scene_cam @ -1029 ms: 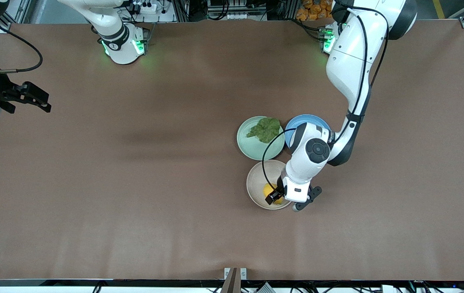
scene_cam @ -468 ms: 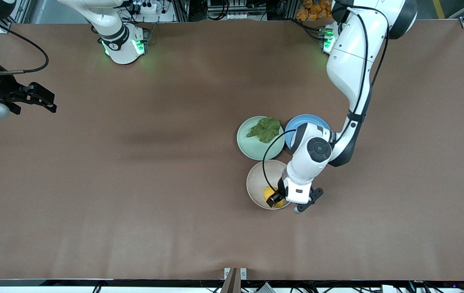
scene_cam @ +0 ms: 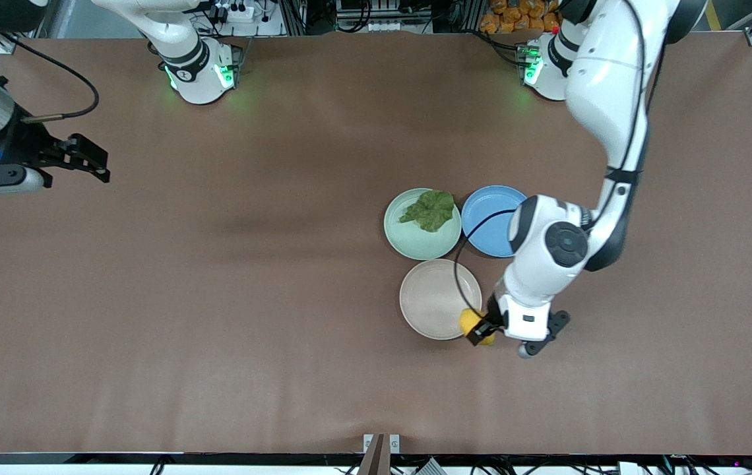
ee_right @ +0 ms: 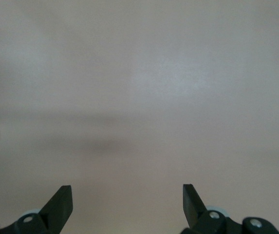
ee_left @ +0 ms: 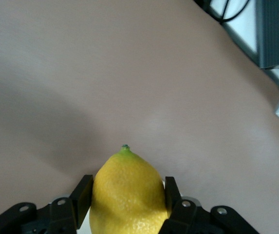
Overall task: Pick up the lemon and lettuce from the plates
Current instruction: 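Lift the lemon off the plate with the left gripper while the right gripper reaches out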
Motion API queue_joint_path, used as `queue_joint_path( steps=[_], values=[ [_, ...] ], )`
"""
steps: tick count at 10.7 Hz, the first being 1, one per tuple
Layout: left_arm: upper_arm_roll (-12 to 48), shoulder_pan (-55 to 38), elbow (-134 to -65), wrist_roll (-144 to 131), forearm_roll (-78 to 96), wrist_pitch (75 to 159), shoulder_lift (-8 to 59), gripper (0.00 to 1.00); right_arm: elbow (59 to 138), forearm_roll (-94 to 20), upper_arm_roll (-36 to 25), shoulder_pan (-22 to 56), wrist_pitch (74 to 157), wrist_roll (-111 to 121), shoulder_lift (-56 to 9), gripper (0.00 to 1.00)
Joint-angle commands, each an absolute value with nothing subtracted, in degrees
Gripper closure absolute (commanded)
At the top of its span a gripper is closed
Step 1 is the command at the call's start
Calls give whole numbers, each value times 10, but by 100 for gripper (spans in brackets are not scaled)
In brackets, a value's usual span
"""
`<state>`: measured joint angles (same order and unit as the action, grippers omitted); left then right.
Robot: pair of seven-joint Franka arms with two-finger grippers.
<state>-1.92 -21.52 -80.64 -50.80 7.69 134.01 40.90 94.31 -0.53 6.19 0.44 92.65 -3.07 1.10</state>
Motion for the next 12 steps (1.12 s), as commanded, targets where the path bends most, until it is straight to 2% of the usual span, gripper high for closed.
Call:
queue_joint_path(
  steps=[1,4,9,12],
  values=[
    [-18,-172,-840,-422,55,1260,362,100,926,-28,62,41,932,-106,-13,0],
    [-18,-113,-868,-323,8,1231,342,100,925,-44,62,111,985,-237,-46,0],
    [-17,-39,-869,-126,-74,1156,348,100,908,-38,62,277,1106,-490,-160,0],
    [-17,-33,-871,-104,-82,1136,353,100,892,-33,62,346,1164,-631,-224,0]
  ],
)
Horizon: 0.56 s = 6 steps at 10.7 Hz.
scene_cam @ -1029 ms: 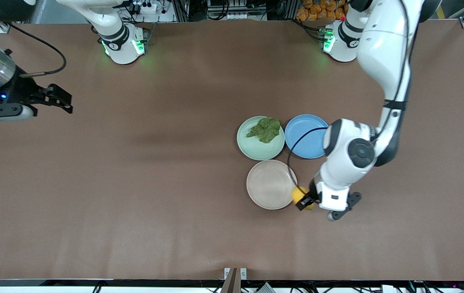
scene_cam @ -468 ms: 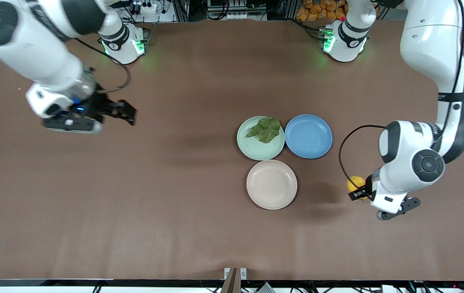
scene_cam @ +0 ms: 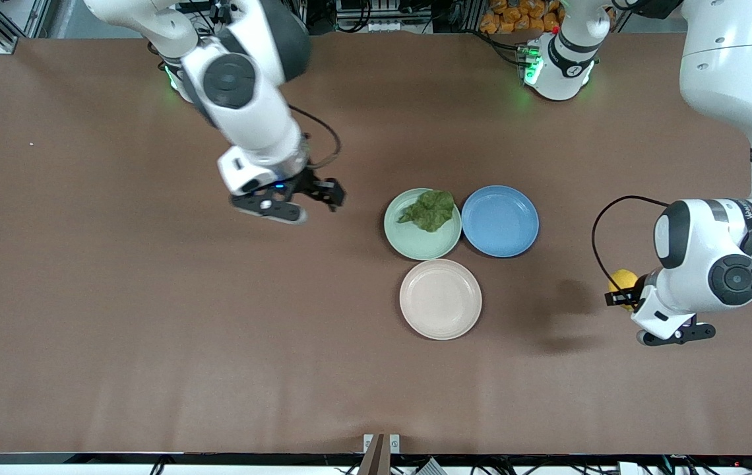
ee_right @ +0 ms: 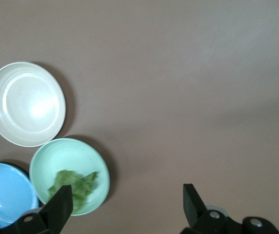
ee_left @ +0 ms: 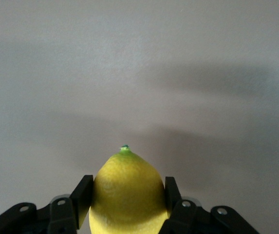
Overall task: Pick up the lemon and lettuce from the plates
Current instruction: 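Lift the lemon off the plate with the left gripper while the right gripper reaches out, then grasp the lettuce leaf with the right gripper while the left gripper lowers the lemon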
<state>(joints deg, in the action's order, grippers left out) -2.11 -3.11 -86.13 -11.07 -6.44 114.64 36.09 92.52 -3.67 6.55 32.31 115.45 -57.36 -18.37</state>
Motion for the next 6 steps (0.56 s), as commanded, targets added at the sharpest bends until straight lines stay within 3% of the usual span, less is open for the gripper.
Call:
queue_joint_path(
  steps=[1,2,3,4,6],
  values=[
    [-17,-34,-871,-104,-83,1120,355,98,880,-31,61,365,1180,-675,-249,0],
    [-17,-35,-871,-103,-97,1108,356,72,862,-19,61,388,1193,-739,-282,0],
    [-17,-37,-870,-98,-119,1099,356,22,843,9,61,413,1197,-801,-313,0],
    [-17,-40,-870,-98,-126,1098,356,0,835,38,61,431,1198,-847,-339,0],
    [-15,-40,-865,-100,-123,1098,356,0,833,52,60,455,1250,-889,-380,0]
  ],
)
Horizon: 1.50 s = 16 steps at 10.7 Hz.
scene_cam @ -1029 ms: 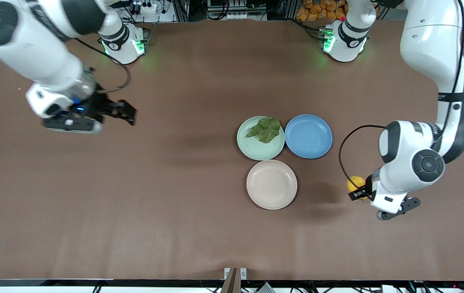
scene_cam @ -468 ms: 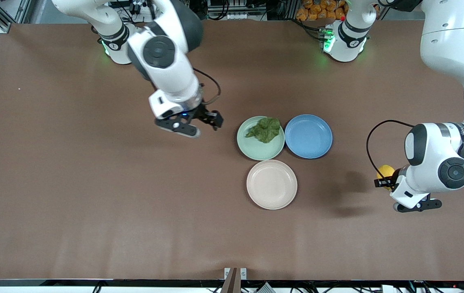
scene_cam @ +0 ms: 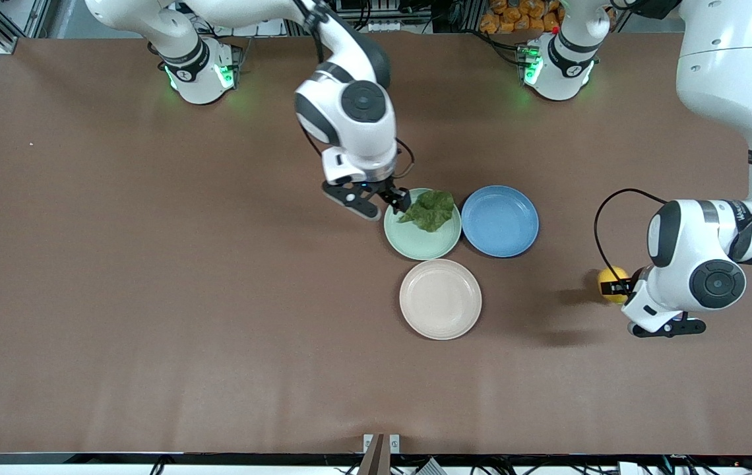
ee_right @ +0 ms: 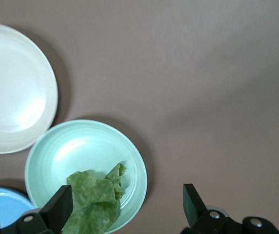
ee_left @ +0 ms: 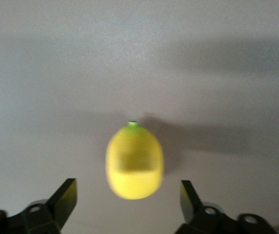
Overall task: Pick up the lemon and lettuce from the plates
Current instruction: 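Grasp the lettuce leaf with the right gripper while the left gripper lowers the lemon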
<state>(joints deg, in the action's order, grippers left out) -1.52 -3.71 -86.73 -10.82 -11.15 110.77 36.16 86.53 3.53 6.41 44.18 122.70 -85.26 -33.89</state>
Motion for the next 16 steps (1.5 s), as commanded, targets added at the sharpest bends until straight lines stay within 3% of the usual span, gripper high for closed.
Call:
queue_joint_path(
  steps=[1,5,8,11,12,15,16],
  values=[
    [-11,-35,-864,-105,-113,1101,356,0,833,57,59,466,1273,-903,-394,0],
    [-11,-30,-903,-105,-61,1140,332,0,749,74,53,501,1279,-946,-477,0],
    [-4,10,-1044,-98,-51,1249,245,0,684,87,34,531,1281,-970,-543,0],
    [9,16,-1114,-98,-6,1265,178,0,668,88,23,550,1295,-983,-569,2],
    [17,16,-1132,-105,5,1265,161,0,668,89,23,551,1295,-982,-569,16],
    [52,15,-1178,-148,18,1298,132,0,668,125,24,559,1289,-972,-569,87],
    [54,15,-1196,-149,18,1309,121,0,668,124,24,556,1284,-970,-565,100]
  ],
)
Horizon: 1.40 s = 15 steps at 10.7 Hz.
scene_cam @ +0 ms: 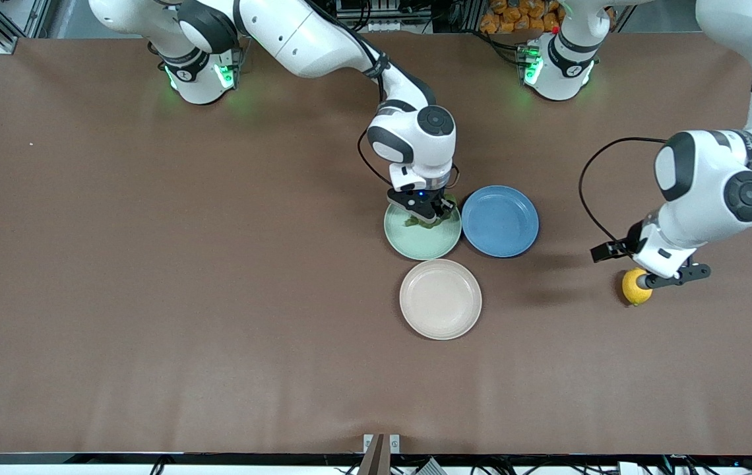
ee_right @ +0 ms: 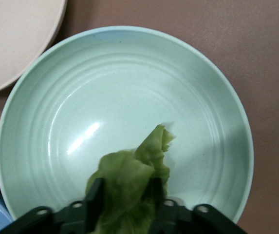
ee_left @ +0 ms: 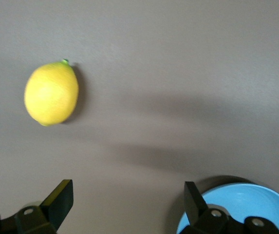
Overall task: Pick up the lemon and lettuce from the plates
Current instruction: 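Carry the lettuce away with the right gripper while the left gripper releases the lemon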
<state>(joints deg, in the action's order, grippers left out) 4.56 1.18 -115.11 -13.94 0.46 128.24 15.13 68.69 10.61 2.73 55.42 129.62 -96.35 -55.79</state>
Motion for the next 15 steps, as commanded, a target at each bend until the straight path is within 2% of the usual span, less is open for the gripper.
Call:
queue_joint_path(
  steps=[1,4,7,12,15],
  values=[
    [54,15,-1215,-149,18,1314,101,0,668,123,25,554,1258,-958,-555,100],
    [61,15,-1272,-149,18,1315,38,0,668,103,39,506,1180,-881,-502,100],
    [90,15,-1284,-149,11,1321,24,0,668,57,45,419,1120,-768,-438,100],
    [116,16,-1256,-140,-11,1321,20,0,676,9,40,223,957,-471,-358,100],
    [114,18,-1226,-127,-12,1294,-3,0,694,9,39,123,948,-318,-362,100]
  ],
)
